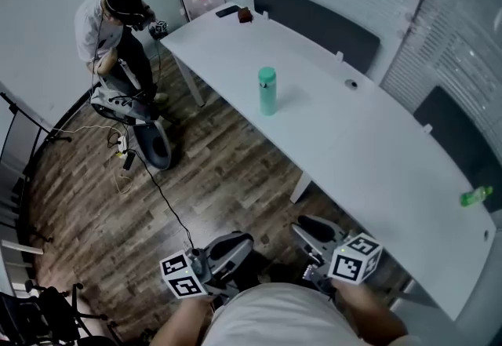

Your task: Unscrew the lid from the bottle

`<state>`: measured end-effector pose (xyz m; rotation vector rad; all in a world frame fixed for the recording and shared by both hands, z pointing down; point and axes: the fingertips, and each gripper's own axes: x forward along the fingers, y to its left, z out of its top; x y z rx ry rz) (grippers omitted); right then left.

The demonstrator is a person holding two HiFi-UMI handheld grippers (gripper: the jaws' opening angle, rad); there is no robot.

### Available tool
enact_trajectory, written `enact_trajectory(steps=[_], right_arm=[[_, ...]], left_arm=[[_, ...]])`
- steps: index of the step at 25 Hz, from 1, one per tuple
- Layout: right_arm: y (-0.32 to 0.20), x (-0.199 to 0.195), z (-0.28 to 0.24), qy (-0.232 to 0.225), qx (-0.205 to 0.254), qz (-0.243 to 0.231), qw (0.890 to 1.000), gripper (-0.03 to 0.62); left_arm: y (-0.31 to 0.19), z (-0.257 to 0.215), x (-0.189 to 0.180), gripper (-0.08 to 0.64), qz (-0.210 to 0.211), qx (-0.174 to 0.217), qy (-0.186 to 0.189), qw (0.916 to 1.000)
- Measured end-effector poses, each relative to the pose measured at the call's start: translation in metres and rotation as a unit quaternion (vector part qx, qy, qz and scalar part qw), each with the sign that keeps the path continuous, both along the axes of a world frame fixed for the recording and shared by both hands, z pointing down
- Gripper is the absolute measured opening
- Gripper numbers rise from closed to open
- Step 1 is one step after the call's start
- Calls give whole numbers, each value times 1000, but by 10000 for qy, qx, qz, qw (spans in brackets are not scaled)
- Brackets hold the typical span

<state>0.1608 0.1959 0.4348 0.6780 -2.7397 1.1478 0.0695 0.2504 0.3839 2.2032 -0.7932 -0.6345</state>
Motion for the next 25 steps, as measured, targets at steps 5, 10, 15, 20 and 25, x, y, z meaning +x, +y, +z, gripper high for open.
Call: enact_trajectory(steps=[5, 10, 15, 20, 25], right_arm=[[-29, -33, -2, 62, -6, 160, 9999, 130], [-56, -72, -3, 111, -21, 379, 9992, 130], [-74, -114, -4, 158, -14, 456, 9988, 130], [-89, -141, -4, 249, 25, 572, 9980, 132], [-104, -153, -6, 338, 53, 672, 9972, 135]], left_arm=[[-32, -1, -35, 20, 183, -3, 45, 9998], [-58, -2, -79, 20, 373, -15, 37, 9993], [-78, -2, -125, 20, 432, 2, 23, 9991], [-93, 3, -155, 20, 531, -18, 55, 9986], [-110, 5, -169, 20, 596, -37, 66, 9982]])
